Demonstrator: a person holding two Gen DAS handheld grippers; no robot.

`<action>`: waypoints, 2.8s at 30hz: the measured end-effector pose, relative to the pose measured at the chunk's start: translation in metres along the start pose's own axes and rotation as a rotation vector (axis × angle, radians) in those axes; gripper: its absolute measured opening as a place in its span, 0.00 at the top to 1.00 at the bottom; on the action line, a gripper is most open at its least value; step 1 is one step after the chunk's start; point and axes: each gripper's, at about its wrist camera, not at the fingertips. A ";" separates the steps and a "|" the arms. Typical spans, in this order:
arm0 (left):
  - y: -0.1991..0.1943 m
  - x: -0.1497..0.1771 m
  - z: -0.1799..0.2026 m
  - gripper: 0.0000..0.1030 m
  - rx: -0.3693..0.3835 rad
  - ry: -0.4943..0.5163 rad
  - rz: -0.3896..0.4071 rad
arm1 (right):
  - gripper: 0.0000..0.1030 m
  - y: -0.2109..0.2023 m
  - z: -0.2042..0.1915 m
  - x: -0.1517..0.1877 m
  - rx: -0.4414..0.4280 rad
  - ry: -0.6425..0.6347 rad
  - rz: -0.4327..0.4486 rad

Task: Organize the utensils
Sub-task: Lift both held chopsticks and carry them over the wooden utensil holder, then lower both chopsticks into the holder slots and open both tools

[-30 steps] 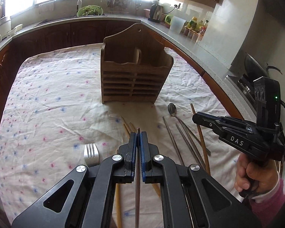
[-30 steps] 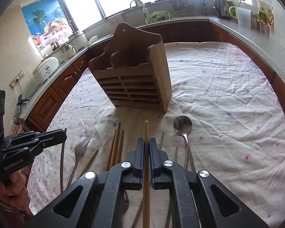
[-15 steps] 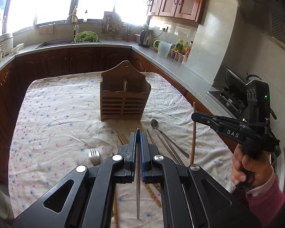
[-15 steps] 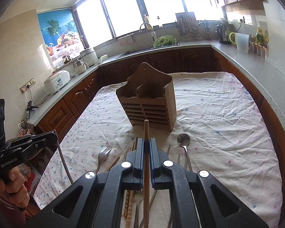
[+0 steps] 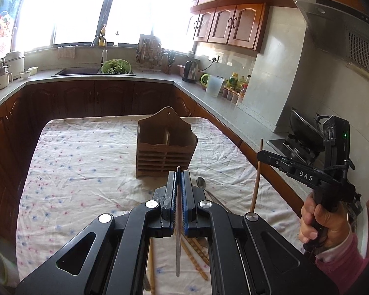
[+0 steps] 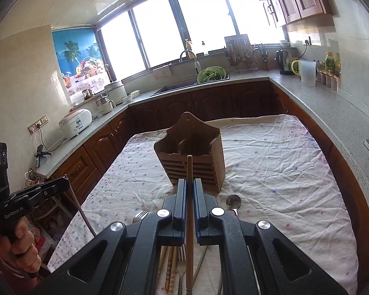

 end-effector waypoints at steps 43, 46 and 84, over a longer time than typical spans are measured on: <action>0.180 -0.124 -0.070 0.97 -0.140 -0.218 0.274 | 0.95 0.139 0.069 -0.109 0.060 0.088 0.437; 0.194 -0.108 -0.069 0.97 -0.154 -0.219 0.258 | 0.95 0.146 0.070 -0.093 0.066 0.076 0.461; 0.134 -0.056 -0.074 0.11 -0.241 -0.226 0.134 | 0.04 0.084 0.077 -0.064 -0.066 0.143 0.300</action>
Point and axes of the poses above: each gripper's, at about its wrist camera, not at the fingertips, and y roughly the way its jaws point, z to its right, x to its underside, and after that the axes turned 7 degrees about -x, right-handed
